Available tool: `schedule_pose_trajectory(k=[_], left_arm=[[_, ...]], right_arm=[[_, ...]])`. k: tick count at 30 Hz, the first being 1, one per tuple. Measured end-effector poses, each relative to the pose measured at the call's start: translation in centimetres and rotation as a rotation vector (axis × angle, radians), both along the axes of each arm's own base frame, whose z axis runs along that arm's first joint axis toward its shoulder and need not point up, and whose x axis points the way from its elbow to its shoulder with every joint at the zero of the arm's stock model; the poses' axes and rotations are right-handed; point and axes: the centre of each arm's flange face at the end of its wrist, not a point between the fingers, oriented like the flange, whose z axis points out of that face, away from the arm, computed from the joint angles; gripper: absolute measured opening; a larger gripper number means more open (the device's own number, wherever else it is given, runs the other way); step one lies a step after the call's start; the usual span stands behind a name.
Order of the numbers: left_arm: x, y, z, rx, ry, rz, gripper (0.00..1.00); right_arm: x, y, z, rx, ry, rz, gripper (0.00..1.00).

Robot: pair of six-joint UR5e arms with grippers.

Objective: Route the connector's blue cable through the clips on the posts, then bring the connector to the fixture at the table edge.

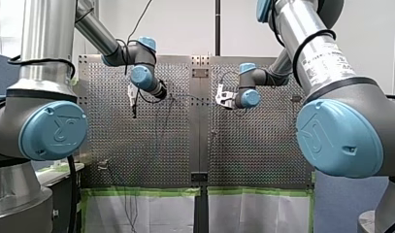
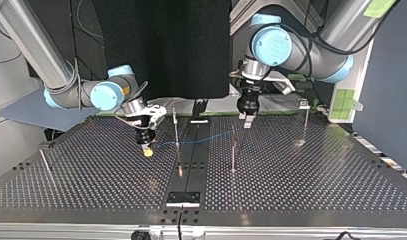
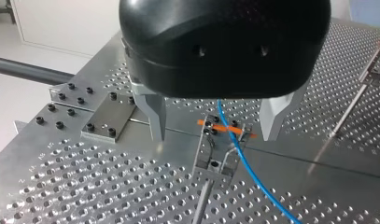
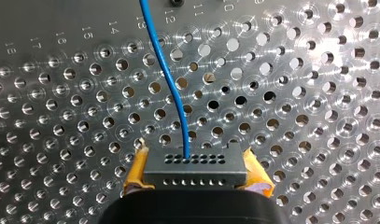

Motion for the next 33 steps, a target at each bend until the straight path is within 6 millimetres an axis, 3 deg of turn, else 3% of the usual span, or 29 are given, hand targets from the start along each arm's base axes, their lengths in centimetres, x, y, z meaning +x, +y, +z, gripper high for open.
schedule_pose_trajectory(k=[33], left_arm=[[-0.24, -0.76, -0.04, 0.002, -0.026, -0.029, 1.0]], right_arm=[[0.0, -0.05, 0.02, -0.003, -0.002, 0.0, 0.0]])
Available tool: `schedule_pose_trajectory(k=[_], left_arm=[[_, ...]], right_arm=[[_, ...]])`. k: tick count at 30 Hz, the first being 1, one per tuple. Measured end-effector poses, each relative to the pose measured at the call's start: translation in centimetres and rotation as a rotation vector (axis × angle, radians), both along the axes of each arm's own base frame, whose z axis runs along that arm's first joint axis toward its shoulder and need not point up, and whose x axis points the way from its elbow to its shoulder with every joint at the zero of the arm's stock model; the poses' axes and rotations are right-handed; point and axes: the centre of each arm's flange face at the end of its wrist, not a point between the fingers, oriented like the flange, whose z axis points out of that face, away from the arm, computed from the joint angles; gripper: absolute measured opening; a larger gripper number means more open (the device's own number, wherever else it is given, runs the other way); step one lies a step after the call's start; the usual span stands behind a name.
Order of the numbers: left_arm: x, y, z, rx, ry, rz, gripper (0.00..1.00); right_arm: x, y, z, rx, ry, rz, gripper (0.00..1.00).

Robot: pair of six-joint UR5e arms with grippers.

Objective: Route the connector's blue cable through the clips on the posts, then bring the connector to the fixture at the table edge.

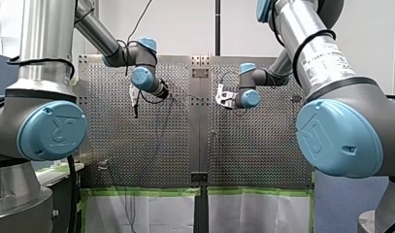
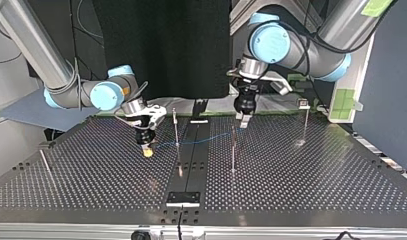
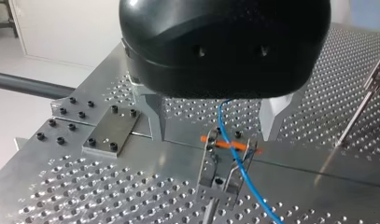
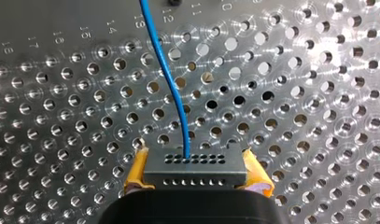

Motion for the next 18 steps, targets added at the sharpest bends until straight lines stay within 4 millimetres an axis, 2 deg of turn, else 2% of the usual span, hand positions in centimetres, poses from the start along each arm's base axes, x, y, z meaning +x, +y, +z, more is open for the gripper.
schedule_pose_trajectory(k=[10, 18], left_arm=[[-1.0, -1.0, -0.1, -0.011, -0.001, 0.013, 1.0], [-1.0, -4.2, 0.0, -0.058, -0.052, 0.007, 1.0]], right_arm=[[0.0, 0.0, -0.1, -0.001, 0.0, 0.0, 0.0], [0.0, 0.0, -0.1, -0.001, 0.0, 0.0, 0.0]])
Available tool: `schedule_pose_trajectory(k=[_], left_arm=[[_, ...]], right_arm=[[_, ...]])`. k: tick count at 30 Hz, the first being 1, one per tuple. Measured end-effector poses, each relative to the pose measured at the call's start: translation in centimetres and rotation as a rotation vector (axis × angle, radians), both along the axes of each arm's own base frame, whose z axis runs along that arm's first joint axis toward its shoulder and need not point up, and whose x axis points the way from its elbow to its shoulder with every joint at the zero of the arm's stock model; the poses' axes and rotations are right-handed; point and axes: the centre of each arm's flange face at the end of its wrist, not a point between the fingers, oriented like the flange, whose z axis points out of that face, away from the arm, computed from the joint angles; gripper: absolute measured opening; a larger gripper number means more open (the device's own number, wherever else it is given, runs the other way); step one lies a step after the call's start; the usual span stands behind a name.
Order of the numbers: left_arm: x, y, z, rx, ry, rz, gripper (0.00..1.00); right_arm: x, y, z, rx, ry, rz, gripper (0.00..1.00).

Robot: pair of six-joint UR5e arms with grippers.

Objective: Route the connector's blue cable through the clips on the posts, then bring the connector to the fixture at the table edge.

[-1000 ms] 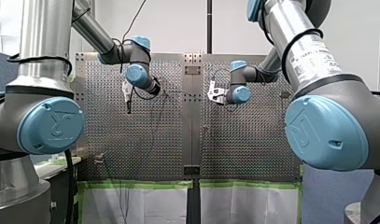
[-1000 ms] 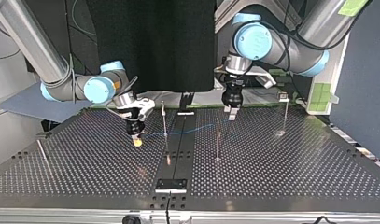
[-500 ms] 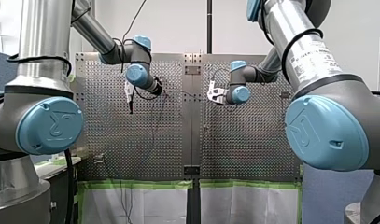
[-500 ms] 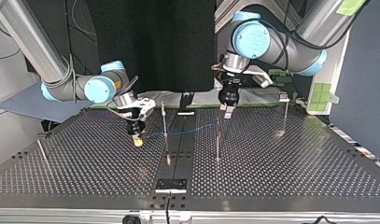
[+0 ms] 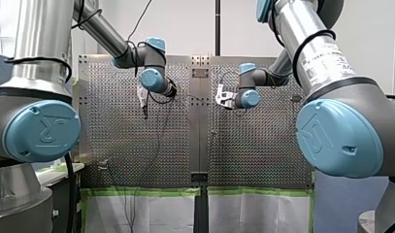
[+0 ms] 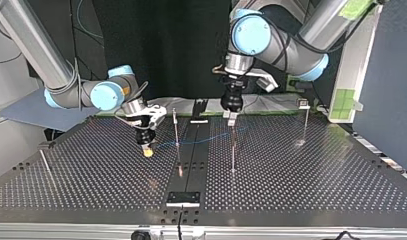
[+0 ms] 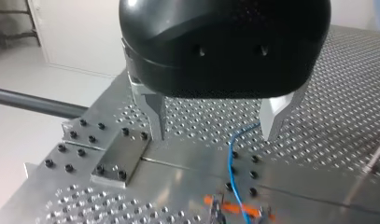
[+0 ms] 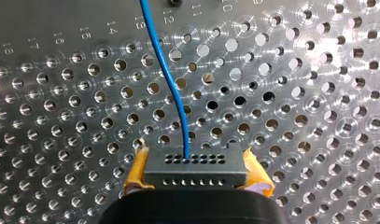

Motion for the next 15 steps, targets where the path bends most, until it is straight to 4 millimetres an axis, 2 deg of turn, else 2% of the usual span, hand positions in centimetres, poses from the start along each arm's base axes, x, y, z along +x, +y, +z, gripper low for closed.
schedule_pose_trajectory(k=[7, 15], left_arm=[[0.4, -2.6, -0.2, -0.013, -0.01, 0.0, 1.0], [0.6, -6.6, -0.7, -0.05, -0.025, -0.001, 1.0]], right_arm=[[-0.1, -0.1, -0.1, 0.003, 0.002, -0.001, 0.0], [0.0, 0.0, -0.1, 0.001, 0.001, -0.001, 0.0]])
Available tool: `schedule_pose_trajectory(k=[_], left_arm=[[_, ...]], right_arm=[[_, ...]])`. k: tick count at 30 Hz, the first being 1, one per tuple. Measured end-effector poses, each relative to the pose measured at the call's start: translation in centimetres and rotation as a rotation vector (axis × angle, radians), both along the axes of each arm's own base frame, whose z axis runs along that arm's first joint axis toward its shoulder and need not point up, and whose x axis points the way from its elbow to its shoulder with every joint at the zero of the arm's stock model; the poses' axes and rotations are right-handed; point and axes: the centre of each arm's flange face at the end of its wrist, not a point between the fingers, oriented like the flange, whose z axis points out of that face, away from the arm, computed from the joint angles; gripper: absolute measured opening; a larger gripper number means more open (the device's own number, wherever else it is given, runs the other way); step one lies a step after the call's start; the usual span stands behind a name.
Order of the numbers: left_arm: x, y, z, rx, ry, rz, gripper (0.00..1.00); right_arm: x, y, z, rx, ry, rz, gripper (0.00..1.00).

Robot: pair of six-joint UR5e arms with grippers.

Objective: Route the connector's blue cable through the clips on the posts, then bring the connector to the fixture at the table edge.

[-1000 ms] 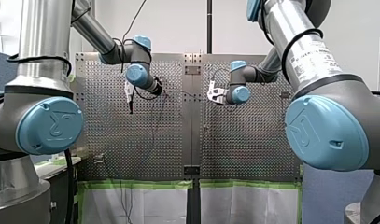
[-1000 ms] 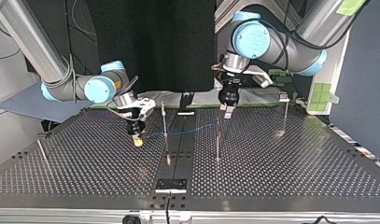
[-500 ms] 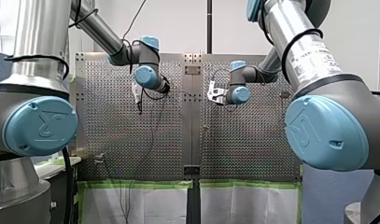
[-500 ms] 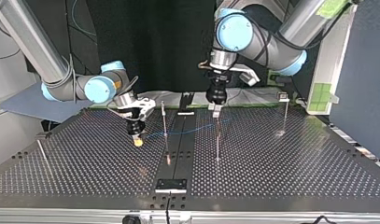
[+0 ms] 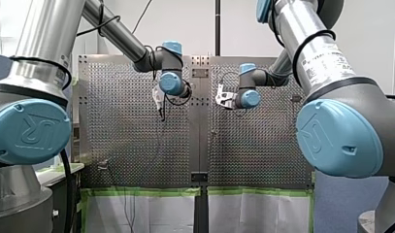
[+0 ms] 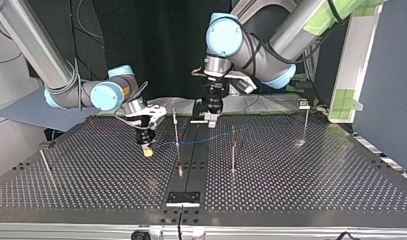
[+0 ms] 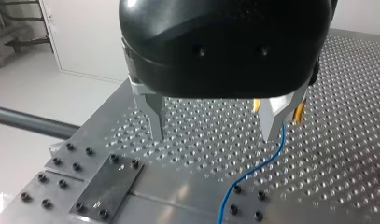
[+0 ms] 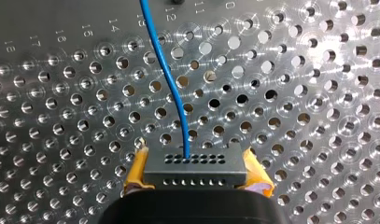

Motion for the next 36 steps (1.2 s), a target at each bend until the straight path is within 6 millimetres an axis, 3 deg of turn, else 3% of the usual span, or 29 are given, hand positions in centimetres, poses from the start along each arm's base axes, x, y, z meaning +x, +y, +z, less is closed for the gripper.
schedule_pose_trajectory(k=[4, 9, 26, 31, 36], left_arm=[[-0.2, -2.1, -0.8, -0.001, 0.003, -0.012, 1.0], [-0.2, -3.0, -1.7, -0.001, 0.004, -0.021, 1.0], [2.1, -0.9, -1.9, -0.004, 0.0, 0.058, 1.0], [3.1, -1.0, -2.3, 0.005, 0.001, 0.055, 1.0], [4.1, -1.3, -1.2, 0.01, -0.022, 0.061, 1.0]], right_arm=[[0.0, 0.0, -0.1, 0.001, 0.001, 0.001, 0.0], [0.1, 0.1, -0.2, 0.004, 0.002, 0.002, 0.0], [0.1, 0.1, -0.3, 0.006, 0.004, 0.003, 0.0], [0.2, 0.2, -0.4, 0.006, 0.006, 0.006, 0.0], [0.3, 0.2, -0.4, 0.004, 0.006, 0.012, 0.0]])
